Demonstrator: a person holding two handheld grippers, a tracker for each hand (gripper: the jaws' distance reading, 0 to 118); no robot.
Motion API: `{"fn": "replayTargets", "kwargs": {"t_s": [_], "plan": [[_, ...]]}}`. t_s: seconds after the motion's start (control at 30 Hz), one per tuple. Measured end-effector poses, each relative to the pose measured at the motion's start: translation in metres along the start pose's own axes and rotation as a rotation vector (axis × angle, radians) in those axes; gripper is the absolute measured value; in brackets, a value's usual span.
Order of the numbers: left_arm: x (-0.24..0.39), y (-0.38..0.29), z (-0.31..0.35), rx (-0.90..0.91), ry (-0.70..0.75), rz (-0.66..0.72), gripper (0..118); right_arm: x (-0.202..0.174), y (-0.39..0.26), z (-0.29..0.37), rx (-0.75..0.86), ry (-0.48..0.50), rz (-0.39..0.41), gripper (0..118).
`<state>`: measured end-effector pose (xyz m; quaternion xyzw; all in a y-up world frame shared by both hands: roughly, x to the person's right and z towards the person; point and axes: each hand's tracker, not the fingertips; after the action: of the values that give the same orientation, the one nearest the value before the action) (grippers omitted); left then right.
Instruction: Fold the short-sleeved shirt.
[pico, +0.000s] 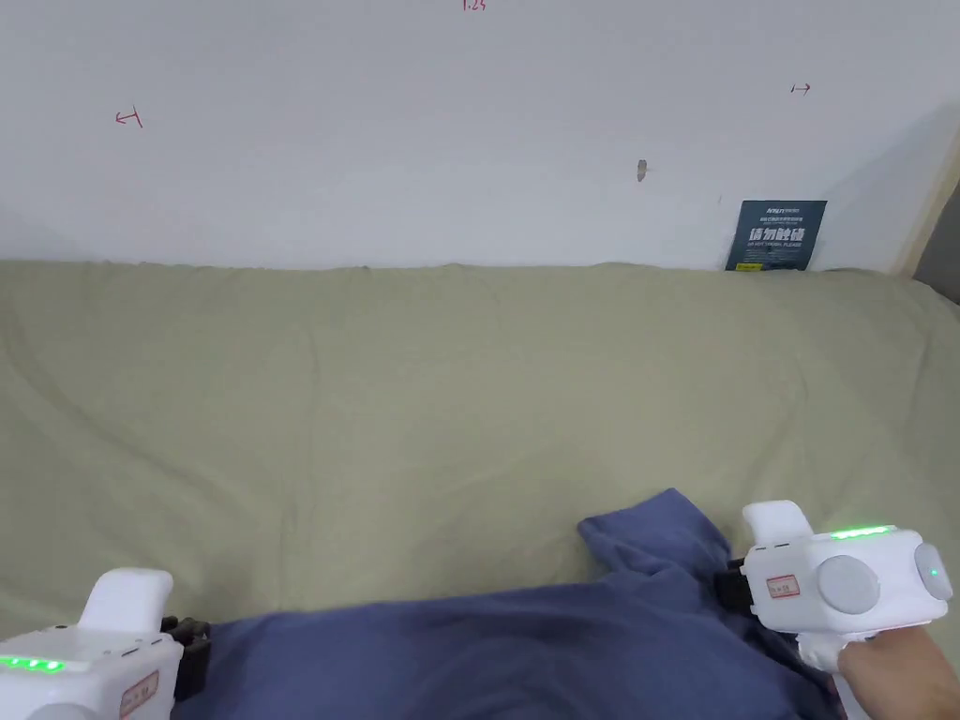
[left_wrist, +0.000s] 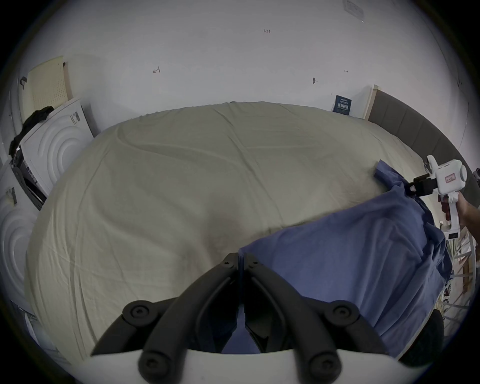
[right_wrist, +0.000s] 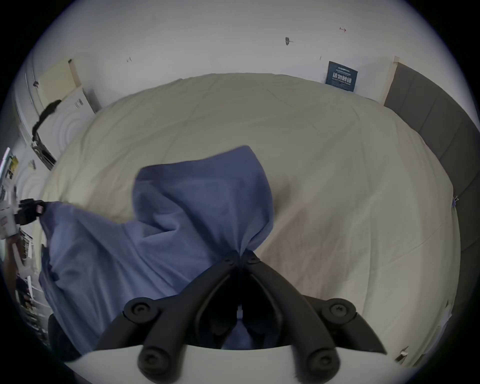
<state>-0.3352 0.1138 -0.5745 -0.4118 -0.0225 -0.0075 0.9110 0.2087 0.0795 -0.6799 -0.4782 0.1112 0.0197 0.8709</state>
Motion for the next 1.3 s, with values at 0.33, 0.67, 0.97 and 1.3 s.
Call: {"fn": "replayTargets", "kwargs": {"t_s": [0.33, 0.67, 0.97, 1.3], "plan": [[-0.015, -0.011, 0.110, 0.156, -0.079, 0.087, 0, -0.007, -0.037, 0.159, 0.295, 0.039, 0.038, 2], [-0.016, -0.123, 0.201, 0.123, -0.124, 0.041, 0, -0.036, -0.200, 0.247, 0.340, 0.032, 0.030, 2], [-0.015, -0.196, 0.159, 0.017, -0.051, 0.151, 0, -0.050, -0.287, 0.209, 0.275, -0.032, -0.124, 2], [0.020, -0.193, 0.241, 0.389, -0.028, 0.136, 98, -0.076, -0.289, 0.270, 0.495, -0.067, -0.122, 118]]}}
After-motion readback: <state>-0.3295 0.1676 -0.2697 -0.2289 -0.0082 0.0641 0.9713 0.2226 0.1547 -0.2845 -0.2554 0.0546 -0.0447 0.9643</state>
